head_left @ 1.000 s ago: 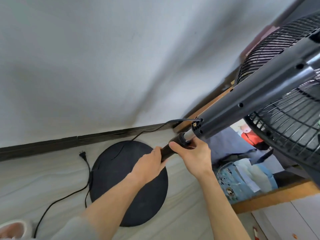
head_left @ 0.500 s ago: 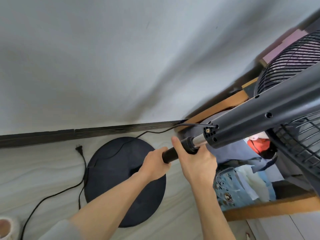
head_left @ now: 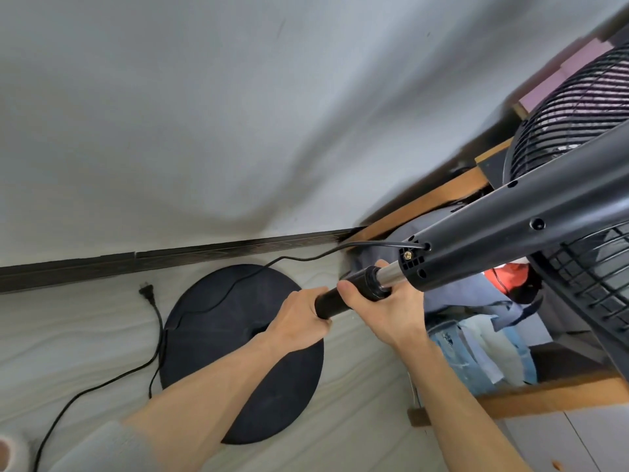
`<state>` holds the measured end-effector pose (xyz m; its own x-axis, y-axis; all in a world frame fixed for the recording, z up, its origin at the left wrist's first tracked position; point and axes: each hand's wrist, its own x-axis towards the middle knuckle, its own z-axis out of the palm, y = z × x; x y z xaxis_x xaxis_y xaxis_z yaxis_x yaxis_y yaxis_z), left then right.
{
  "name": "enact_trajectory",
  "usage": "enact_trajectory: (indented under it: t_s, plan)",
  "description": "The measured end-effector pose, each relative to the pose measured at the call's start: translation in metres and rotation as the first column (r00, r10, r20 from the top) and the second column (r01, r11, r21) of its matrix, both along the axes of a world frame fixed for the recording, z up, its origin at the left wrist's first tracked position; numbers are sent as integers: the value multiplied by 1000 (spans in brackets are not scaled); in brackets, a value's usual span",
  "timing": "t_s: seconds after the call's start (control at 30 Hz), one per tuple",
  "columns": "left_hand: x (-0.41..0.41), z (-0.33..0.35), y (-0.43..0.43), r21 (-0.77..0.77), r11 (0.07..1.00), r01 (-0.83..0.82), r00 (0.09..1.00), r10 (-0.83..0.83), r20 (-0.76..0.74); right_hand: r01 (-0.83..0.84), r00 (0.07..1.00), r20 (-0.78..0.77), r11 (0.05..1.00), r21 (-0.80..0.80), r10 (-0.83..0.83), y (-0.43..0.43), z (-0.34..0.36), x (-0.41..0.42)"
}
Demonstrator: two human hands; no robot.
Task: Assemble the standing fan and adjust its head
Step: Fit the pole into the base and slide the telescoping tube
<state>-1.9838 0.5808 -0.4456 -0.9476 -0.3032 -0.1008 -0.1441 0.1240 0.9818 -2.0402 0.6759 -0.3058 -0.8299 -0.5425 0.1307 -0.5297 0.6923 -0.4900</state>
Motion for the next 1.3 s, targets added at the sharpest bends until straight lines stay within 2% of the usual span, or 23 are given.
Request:
enact_trajectory:
  t_s: [0.1,0.2,0.3,0.4,0.5,0.63,0.7,0.77,0.83,0.93,1.03,1.13,1.23,1.3]
  plan:
    - [2,4,-2,15,1000,20,1000,-20,13,-12,999,-37,997,73,14,2,1,-2]
    - [2,8,-1,15,999,33,999,-34,21,155,985,-118,948,277,-127,2,13,12]
    - [0,8,-4,18,1000,24,999,-25,30,226,974,-69,895,384,-216,-7,30,20]
    - [1,6,-5,8,999,31,998,-31,51,184,983,-92,910,373,-161,-9,30,18]
    - [2,6,-4,2,999,34,998,-35,56,62,998,-33,945,320,-54,-1,27,12]
    - [2,7,-3,3,1000,29,997,-29,66,-92,994,86,896,435,60,2,39,0]
    - [0,6,-3,2,999,38,997,-38,61,-62,998,53,872,486,41,2,43,0]
    - [-2,6,-3,4,999,37,998,-37,59,40,998,-59,857,513,-12,-1,46,6]
    - [-3,6,-2,12,999,39,997,-40,62,144,988,-120,866,478,-98,-5,44,12]
    - [-2,7,-4,23,999,41,997,-42,66,216,976,-83,907,361,-200,-10,36,20]
    - [1,8,-5,24,999,32,997,-34,67,72,997,9,935,348,-80,-4,34,12]
    - [2,7,-5,33,999,34,997,-37,68,-118,990,118,911,395,77,6,40,-2]
    - [1,6,-6,17,999,33,997,-34,71,-99,995,62,921,376,82,12,42,0]
    - [-1,6,-4,20,999,40,996,-41,73,23,998,47,980,198,-33,11,39,12]
